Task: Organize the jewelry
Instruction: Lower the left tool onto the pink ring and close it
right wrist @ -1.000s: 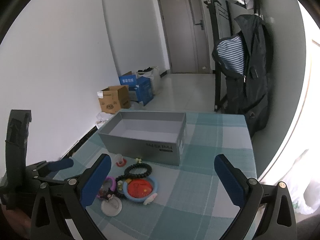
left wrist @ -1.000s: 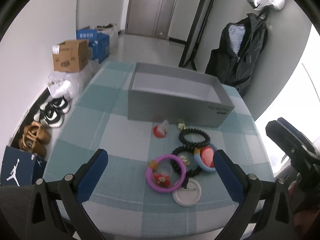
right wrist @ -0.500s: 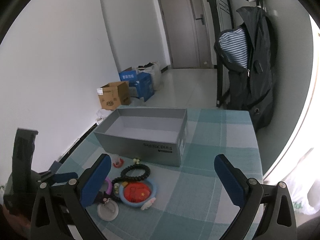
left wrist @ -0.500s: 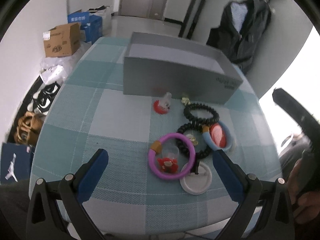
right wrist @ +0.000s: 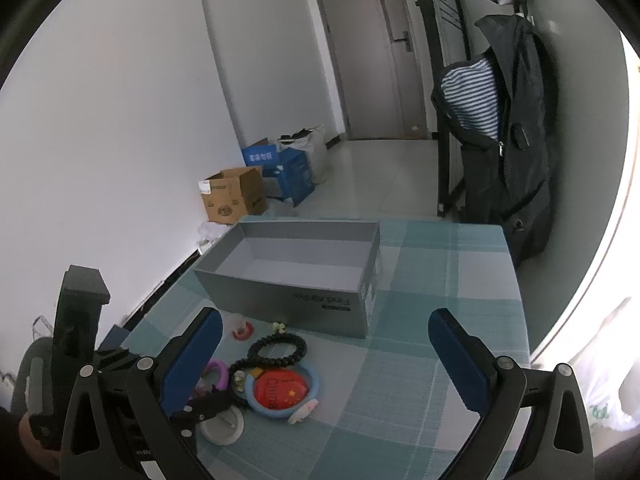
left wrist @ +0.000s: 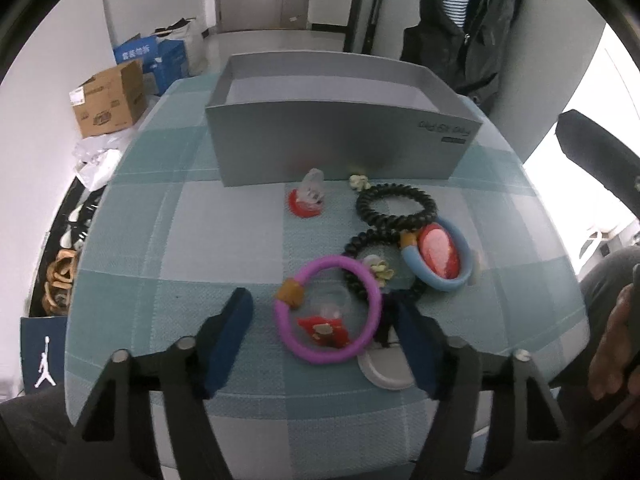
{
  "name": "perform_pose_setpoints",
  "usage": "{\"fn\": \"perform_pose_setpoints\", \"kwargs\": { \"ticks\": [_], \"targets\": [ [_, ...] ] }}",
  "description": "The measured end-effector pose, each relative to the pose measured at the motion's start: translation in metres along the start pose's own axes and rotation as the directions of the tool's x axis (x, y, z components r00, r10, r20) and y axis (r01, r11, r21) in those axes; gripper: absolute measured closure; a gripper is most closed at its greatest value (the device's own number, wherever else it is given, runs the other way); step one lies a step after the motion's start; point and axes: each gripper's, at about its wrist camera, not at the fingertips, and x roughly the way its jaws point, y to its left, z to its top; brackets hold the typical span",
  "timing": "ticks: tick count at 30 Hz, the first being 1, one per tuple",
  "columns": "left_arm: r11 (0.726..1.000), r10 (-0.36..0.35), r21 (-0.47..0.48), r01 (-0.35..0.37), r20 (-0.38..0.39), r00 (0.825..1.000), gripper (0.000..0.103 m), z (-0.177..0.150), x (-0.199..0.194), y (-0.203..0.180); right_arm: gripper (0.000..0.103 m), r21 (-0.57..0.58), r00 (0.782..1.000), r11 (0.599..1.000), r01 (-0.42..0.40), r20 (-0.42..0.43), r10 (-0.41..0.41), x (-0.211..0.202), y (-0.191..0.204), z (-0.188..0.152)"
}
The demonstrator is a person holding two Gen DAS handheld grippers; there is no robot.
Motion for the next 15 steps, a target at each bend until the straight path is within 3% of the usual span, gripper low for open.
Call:
{"fn": "perform_pose_setpoints", "kwargs": {
  "ticks": [6,15],
  "targets": [
    [0.999,-0.042,-0.014,0.042,-0.001,0.999,0.055,0.002,-0.004,0.002,0.0,0.005,1.0,1.0,0.004,-0.001,-0.004,-0.001,-0.001,0.001],
    [0.991,-0.108,-0.066,0.113,0.072,0.992,0.055,0.008,-0.019,0.012,0.0,0.003,1.0,1.0,0.003,0.004,-0.003,-0.002,-0.001,0.0]
  ]
}}
